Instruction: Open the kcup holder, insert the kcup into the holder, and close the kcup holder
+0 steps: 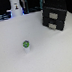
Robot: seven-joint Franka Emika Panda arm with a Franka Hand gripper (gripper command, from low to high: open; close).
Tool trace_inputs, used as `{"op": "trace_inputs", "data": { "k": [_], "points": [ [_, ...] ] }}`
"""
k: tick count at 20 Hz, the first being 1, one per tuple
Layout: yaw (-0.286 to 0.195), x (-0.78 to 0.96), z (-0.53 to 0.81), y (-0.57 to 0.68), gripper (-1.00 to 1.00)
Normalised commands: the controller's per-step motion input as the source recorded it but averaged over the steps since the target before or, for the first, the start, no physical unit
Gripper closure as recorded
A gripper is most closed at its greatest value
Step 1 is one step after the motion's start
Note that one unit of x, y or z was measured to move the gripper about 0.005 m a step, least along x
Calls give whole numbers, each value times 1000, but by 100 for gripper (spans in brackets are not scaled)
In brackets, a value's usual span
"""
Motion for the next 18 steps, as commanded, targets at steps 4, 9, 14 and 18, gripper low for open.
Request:
{"op": "trace_inputs", "data": {
  "k": [4, 9, 14, 18],
  "points": [
    [-144, -194, 121, 591, -100],
    [-196, -209, 46, 669, -100],
    [-210, -188, -2, 648, -100],
    [-194, -197, -106, 628, -100]
  ]
}}
